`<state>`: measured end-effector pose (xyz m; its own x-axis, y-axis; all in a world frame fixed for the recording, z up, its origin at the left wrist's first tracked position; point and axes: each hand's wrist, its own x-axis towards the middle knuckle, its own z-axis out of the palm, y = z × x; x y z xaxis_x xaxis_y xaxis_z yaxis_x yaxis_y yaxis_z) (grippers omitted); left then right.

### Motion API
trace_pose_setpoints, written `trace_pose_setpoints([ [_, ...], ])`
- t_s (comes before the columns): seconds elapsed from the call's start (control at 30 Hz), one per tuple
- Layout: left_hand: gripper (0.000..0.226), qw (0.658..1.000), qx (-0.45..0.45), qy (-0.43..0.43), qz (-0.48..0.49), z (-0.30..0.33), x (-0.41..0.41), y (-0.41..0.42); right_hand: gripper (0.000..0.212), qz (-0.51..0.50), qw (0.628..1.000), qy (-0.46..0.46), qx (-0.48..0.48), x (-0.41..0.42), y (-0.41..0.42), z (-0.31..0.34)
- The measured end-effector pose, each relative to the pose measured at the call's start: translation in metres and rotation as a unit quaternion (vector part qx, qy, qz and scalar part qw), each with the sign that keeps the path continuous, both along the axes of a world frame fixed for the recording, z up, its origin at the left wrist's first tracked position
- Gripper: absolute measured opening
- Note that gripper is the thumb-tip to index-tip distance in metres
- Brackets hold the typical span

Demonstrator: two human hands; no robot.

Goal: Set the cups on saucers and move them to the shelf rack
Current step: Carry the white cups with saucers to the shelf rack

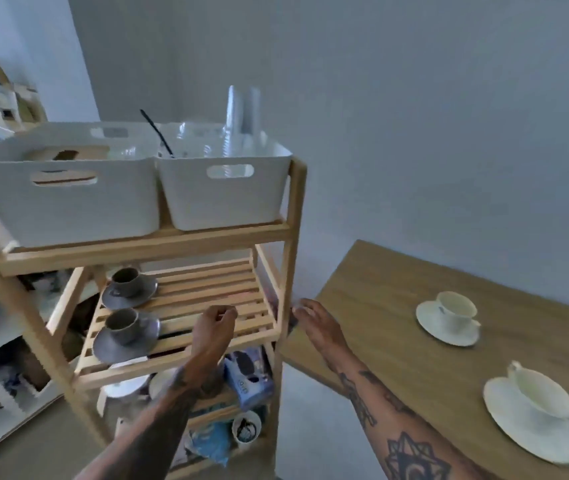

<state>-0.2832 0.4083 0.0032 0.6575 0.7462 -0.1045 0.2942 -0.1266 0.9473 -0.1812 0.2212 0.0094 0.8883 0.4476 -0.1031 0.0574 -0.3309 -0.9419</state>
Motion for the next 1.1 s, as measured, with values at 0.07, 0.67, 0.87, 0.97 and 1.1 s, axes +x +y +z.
trace_pose_setpoints([
  [0.07, 0.016, 0.998, 0.008, 0.022, -0.051, 0.006, 0.022, -0.059, 0.026, -0.068, 0.998, 0.009, -0.007, 0.004, -0.071, 0.001],
  [0.67, 0.025, 0.902, -0.075, 0.079, -0.418, -0.016, 0.16, -0.385, 0.028, -0.434, 0.896, 0.077, -0.049, 0.024, -0.424, -0.031],
  [0.87, 0.032, 0.851, -0.099, 0.116, -0.502, -0.047, 0.199, -0.424, 0.016, -0.444, 0.882, 0.156, 0.019, 0.05, -0.435, -0.057],
  [0.97, 0.03, 0.847, -0.133, 0.125, -0.5, -0.055, 0.214, -0.426, 0.015, -0.449, 0.876, 0.172, 0.047, 0.056, -0.434, -0.06],
  [1.1, 0.025, 0.838, -0.2, 0.134, -0.49, -0.057, 0.22, -0.424, 0.013, -0.448, 0.877, 0.169, 0.045, 0.056, -0.433, -0.062],
])
